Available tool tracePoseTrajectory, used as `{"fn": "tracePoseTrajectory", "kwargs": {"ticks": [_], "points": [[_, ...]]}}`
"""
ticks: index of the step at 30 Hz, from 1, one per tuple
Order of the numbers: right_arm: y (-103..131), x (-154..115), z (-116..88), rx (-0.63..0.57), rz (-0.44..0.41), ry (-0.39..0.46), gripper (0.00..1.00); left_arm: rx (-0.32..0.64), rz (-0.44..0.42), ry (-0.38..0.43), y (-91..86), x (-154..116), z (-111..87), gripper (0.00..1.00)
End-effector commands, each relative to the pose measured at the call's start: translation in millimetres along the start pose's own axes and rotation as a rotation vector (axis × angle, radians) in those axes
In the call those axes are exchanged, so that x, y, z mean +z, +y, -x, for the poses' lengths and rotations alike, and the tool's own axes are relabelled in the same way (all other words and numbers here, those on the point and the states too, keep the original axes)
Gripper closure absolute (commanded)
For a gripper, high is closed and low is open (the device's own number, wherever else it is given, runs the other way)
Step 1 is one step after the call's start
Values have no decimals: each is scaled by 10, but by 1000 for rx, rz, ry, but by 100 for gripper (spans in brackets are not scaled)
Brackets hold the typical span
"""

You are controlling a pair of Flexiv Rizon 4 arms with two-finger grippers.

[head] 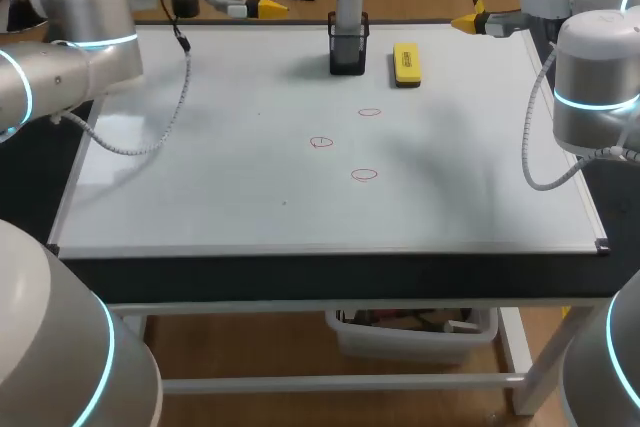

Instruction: Pick up the inspection probe, press it on each red-marked spot on the whiteboard one by one, put down the probe, pick up the eraser, and wipe off all the red marks.

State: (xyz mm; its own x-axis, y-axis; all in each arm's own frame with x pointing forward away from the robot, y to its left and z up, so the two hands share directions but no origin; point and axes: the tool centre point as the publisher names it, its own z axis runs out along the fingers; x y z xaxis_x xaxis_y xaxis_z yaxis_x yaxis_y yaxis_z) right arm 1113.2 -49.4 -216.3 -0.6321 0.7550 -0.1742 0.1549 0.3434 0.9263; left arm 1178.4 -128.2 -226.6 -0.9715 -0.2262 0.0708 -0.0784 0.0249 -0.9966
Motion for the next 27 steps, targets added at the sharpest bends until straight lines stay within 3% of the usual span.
{"fn": "tracePoseTrajectory", "kwargs": {"ticks": [1, 9, 27], "points": [[0, 2, 4, 0, -2, 1, 0, -3, -16, 84, 100, 187, 75, 0], [0, 2, 4, 0, -2, 1, 0, 17, 3, 79, 173, 457, -24, 0], [0, 2, 4, 0, -2, 1, 0, 2, -47, 93, 333, 1064, -193, 0]]}}
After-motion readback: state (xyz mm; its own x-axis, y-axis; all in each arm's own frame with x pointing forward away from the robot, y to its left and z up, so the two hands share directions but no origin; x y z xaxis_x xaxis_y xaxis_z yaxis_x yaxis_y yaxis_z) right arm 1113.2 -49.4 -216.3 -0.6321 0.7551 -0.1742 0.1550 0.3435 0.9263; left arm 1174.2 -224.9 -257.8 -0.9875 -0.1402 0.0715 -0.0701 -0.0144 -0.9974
